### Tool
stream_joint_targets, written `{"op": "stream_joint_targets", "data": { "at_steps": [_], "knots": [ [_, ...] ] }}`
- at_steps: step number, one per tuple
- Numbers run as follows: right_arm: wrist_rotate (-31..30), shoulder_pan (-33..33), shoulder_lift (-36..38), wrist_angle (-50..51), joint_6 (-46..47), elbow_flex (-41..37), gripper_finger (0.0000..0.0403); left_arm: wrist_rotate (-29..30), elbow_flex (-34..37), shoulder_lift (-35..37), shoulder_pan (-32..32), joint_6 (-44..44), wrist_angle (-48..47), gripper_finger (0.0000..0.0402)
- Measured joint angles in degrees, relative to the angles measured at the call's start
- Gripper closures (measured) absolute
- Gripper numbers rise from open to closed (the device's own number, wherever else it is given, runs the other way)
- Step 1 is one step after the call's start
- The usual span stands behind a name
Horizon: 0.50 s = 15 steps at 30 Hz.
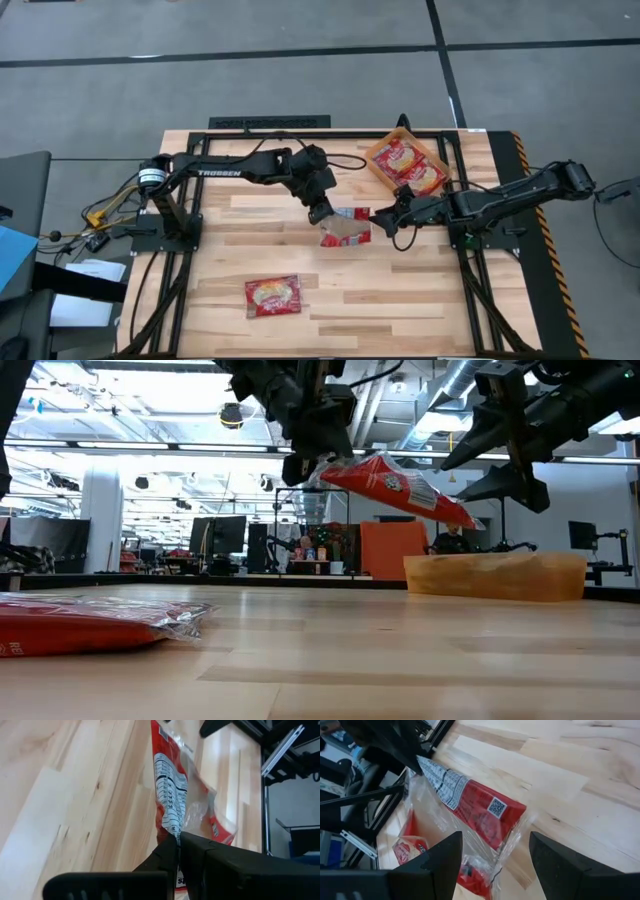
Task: Sort popcorn bags into baskets
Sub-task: Put the red popcorn bag into the orange bin
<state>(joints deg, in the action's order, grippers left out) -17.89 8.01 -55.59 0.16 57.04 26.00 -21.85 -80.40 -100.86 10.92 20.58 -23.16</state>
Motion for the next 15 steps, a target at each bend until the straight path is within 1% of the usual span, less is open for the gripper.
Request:
{"op": "stream_joint_targets", "data": {
  "at_steps": [4,6,9,12,15],
  "knots": [
    [0.0,0.0,0.0,0.0,-1.0,0.0,0.0148,0.0,-1.0,0.1,0.0,0.0,-0.2,0.0401],
    [0.0,0.0,0.0,-0.1,-3.5,0.0,0.0148,0.0,-1.0,0.1,0.0,0.0,-0.5,0.0401],
    [0.0,0.0,0.1,-1.0,-10.6,0.0,0.0148,0.8,-1.0,0.1,0.0,-1.5,-2.1,0.0402],
    [0.1,0.0,0.9,-1.8,-19.6,0.0,0.0148,2.3,-1.0,0.1,0.0,-3.4,-4.0,0.0401],
    [2.9,-1.1,0.8,-3.6,-26.6,0.0,0.0148,3.2,-1.0,0.1,0.0,-4.6,-4.2,0.0401]
  ]
}}
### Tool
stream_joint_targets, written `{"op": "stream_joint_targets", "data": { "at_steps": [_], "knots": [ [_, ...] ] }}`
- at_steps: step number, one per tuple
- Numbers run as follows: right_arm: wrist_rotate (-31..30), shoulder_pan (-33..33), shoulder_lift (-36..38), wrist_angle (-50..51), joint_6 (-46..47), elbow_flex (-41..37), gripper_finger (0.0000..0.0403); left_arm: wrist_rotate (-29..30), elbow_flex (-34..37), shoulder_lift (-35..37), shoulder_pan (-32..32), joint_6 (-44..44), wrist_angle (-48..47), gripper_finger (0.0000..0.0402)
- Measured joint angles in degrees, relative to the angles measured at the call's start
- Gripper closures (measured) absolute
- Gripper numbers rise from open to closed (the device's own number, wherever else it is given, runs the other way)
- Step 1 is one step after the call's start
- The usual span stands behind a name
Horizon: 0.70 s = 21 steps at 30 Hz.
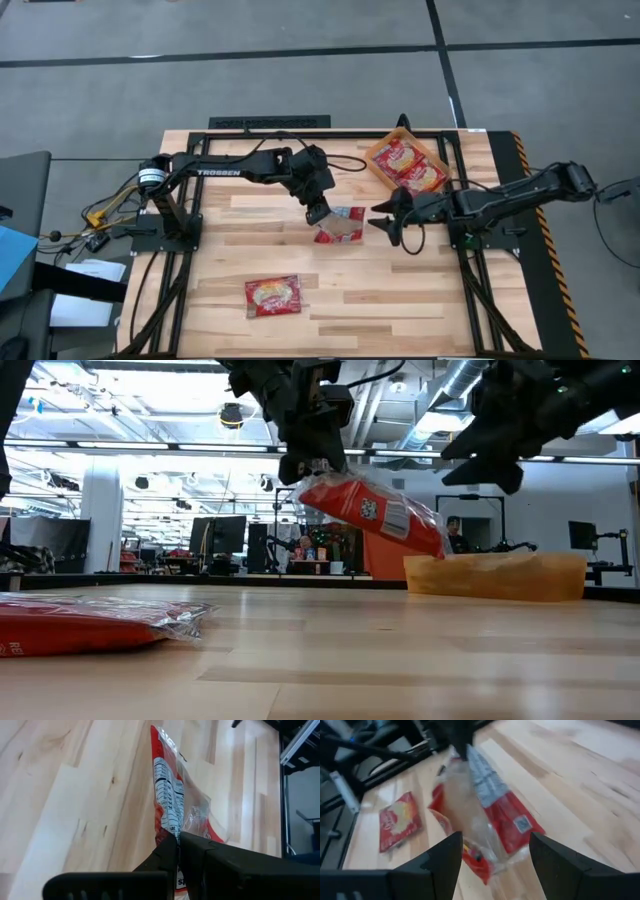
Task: Sort popcorn bags into baskets
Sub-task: Put the red popcorn bag into the orange bin
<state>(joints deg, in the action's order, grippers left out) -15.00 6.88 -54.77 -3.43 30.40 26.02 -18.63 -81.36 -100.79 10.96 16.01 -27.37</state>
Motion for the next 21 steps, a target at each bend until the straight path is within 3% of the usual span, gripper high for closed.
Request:
{"op": "stream_joint_targets", "data": {
  "at_steps": [5,13,21],
  "knots": [
    [8.5,-4.5,-2.9,-2.8,-4.1,0.4,0.0148,-0.1,0.0,0.0,-0.4,-0.8,0.7,0.0401],
    [14.1,-10.6,-10.3,-1.2,-15.3,6.5,0.0148,-1.7,0.0,0.0,-0.7,-1.4,1.2,0.0401],
    [30.1,-15.8,-17.9,0.2,-18.2,11.5,0.0148,-1.9,0.0,0.0,-0.8,-1.4,1.5,0.0401]
  ]
}}
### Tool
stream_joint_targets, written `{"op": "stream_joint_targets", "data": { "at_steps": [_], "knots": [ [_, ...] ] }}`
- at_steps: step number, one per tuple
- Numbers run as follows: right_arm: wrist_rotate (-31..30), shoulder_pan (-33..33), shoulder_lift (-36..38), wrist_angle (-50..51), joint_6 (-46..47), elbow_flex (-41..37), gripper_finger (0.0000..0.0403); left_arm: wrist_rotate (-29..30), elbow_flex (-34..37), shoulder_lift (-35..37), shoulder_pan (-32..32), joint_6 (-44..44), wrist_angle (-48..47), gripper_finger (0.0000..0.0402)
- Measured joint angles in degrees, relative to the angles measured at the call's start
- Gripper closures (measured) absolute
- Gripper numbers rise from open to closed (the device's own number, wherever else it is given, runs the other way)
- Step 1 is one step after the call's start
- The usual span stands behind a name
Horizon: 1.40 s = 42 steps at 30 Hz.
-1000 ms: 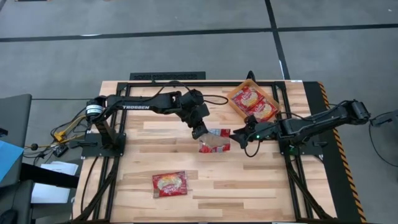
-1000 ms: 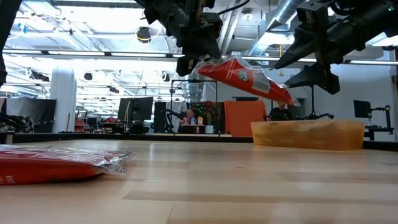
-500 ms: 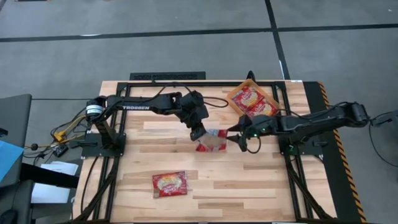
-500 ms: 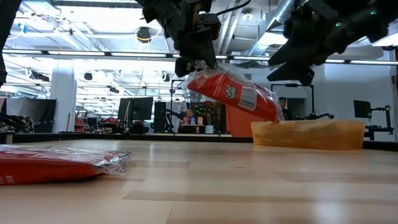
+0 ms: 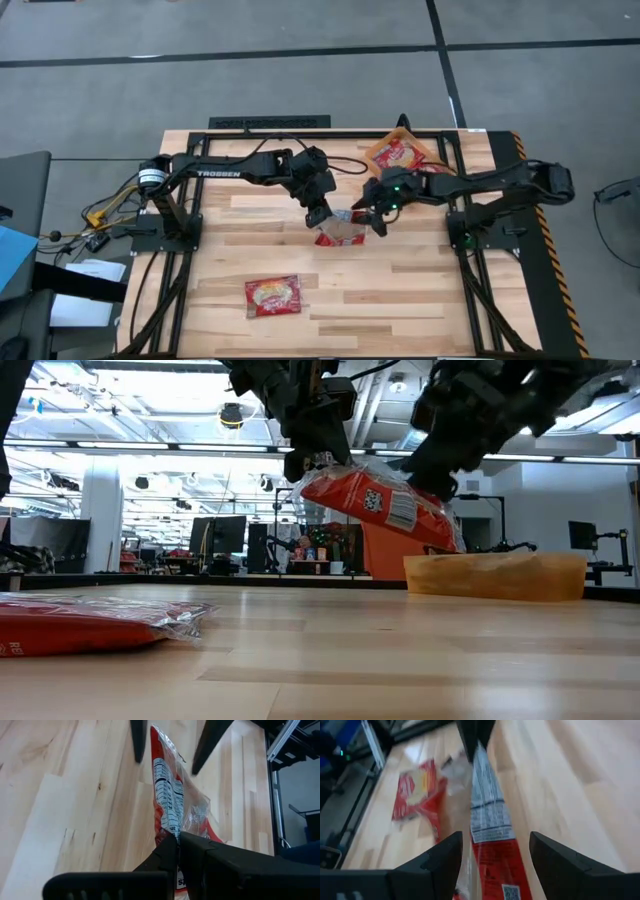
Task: Sort popcorn bags into baskets
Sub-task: Put the red popcorn bag into the orange bin
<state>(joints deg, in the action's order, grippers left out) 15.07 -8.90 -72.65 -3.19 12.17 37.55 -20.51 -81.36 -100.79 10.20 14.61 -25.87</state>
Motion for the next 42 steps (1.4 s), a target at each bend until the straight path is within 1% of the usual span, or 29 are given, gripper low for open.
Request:
{"op": "stream_joint_targets", "data": {
  "at_steps": [5,8,10,11,15,16,17,18,20,22,24,26,29,31,34,36,38,42],
  "knots": [
    [3.6,-0.7,-6.0,0.8,-0.7,2.2,0.0148,0.2,0.0,0.0,0.0,0.0,0.2,0.0401],
    [4.6,-0.5,-8.3,1.0,-1.4,3.9,0.0167,0.2,0.0,0.0,0.0,-0.4,0.3,0.0402],
    [4.6,-0.4,-8.8,2.2,-2.8,5.0,0.0201,0.2,0.0,0.0,0.0,-0.5,0.3,0.0402],
    [4.6,-0.1,-9.1,2.8,-3.4,5.6,0.0226,0.2,0.0,0.0,0.0,-0.5,0.3,0.0402],
    [4.8,0.1,-9.9,6.6,-6.3,7.4,0.0351,0.2,0.0,0.0,0.0,-0.4,1.3,0.0401],
    [5.1,0.1,-9.9,7.4,-7.0,7.7,0.0373,0.2,0.0,0.0,0.0,-0.4,1.7,0.0401],
    [5.4,0.1,-9.9,8.0,-7.2,7.9,0.0382,0.2,0.0,0.0,0.0,-0.4,1.9,0.0399],
    [4.9,0.1,-9.9,8.5,-7.2,8.1,0.0381,0.2,0.0,0.0,0.2,-0.4,2.0,0.0396],
    [2.4,0.5,-9.6,9.1,-6.9,8.1,0.0376,0.2,-0.9,0.2,0.7,0.0,0.6,0.0387],
    [-1.2,0.8,-8.2,10.4,-7.6,8.1,0.0378,-0.2,-2.6,0.5,1.3,-0.2,-2.1,0.0374],
    [-6.2,0.9,-6.3,12.3,-9.9,8.2,0.0386,-1.0,-5.0,0.5,2.1,-1.2,-6.2,0.0359],
    [-12.2,0.5,-3.9,15.5,-12.5,8.2,0.0386,-1.5,-8.0,0.5,2.9,-2.0,-11.0,0.0346],
    [-21.3,-0.5,0.3,19.8,-15.5,8.2,0.0384,-1.3,-11.7,0.6,3.7,-3.2,-14.3,0.0330],
    [-28.6,-1.6,3.3,22.3,-15.7,8.2,0.0380,-1.2,-13.6,0.5,4.0,-4.0,-15.8,0.0324],
    [-39.8,-2.7,7.5,28.3,-16.9,8.2,0.0382,-1.2,-15.5,0.5,4.4,-4.6,-15.7,0.0322],
    [-47.0,-2.9,9.8,32.1,-19.9,8.2,0.0384,-1.4,-15.6,0.5,4.6,-4.6,-15.9,0.0322],
    [-52.4,-2.7,11.0,34.6,-22.3,8.2,0.0384,-1.5,-15.6,0.5,4.6,-5.1,-15.6,0.0322],
    [-60.6,-2.7,11.0,39.8,-25.7,8.2,0.0377,-1.1,-15.6,0.5,4.6,-5.4,-14.7,0.0322]
  ]
}}
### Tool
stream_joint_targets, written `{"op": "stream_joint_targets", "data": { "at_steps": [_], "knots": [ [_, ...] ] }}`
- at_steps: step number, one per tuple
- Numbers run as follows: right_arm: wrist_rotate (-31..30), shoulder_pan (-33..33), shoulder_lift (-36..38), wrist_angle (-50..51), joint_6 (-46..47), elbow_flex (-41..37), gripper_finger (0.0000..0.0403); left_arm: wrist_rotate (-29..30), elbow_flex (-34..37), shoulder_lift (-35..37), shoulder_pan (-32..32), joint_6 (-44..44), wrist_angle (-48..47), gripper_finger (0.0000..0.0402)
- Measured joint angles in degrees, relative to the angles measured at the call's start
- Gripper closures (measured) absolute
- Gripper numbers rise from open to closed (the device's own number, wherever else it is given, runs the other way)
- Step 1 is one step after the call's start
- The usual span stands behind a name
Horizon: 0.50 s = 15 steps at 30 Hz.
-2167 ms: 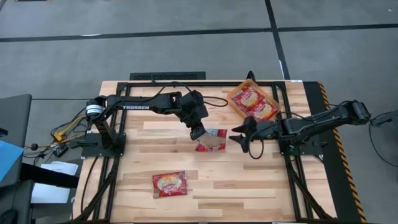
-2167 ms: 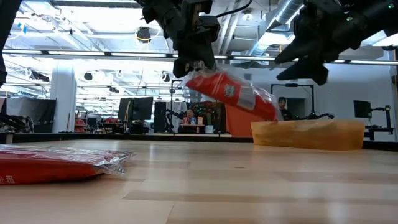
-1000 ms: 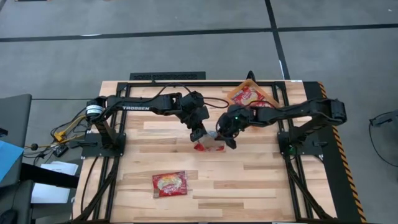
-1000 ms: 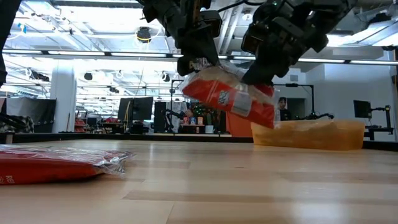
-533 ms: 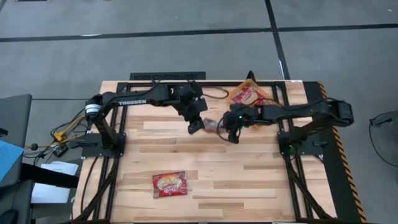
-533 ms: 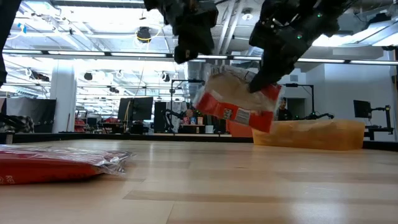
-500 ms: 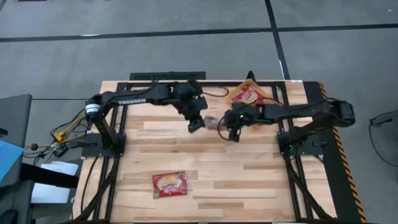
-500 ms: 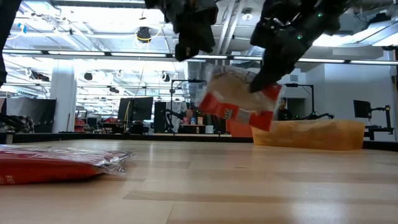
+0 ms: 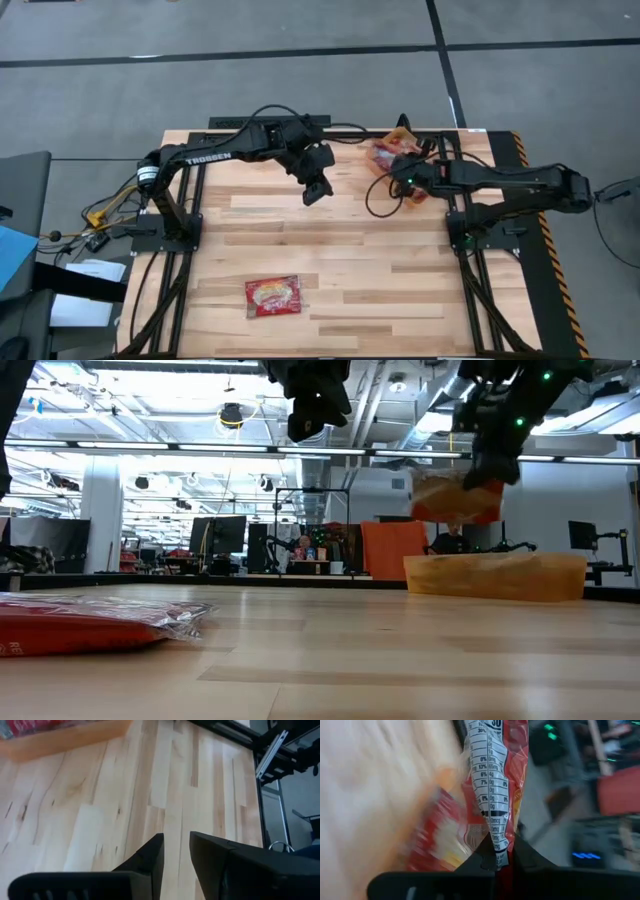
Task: Sort popcorn bags into baskets
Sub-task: Put the red popcorn bag into the orange bin
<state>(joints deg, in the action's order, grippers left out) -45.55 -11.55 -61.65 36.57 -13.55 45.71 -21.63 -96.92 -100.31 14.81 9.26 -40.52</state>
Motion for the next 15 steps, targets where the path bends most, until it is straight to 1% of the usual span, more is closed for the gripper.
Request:
{"op": "stream_joint_targets", "data": {
  "at_steps": [2,3,7,10,15],
  "knots": [
    [-3.3,0.0,-1.4,1.3,-1.9,0.0,0.0377,0.0,0.0,0.0,0.0,0.0,1.4,0.0322],
    [-3.9,0.0,-2.2,1.6,-3.1,0.0,0.0378,0.0,0.0,0.0,0.1,0.0,1.8,0.0322],
    [-5.0,0.0,-5.4,1.1,-10.1,-0.1,0.0383,-0.3,0.0,0.0,1.2,0.1,2.2,0.0322],
    [-6.9,-0.9,-8.0,0.7,-13.9,-0.1,0.0374,-1.5,0.0,0.0,2.7,-0.7,2.1,0.0322],
    [-6.4,-3.8,-11.2,0.5,-15.1,-0.1,0.0354,-2.5,0.1,0.0,5.7,-5.3,1.0,0.0322]
  ]
}}
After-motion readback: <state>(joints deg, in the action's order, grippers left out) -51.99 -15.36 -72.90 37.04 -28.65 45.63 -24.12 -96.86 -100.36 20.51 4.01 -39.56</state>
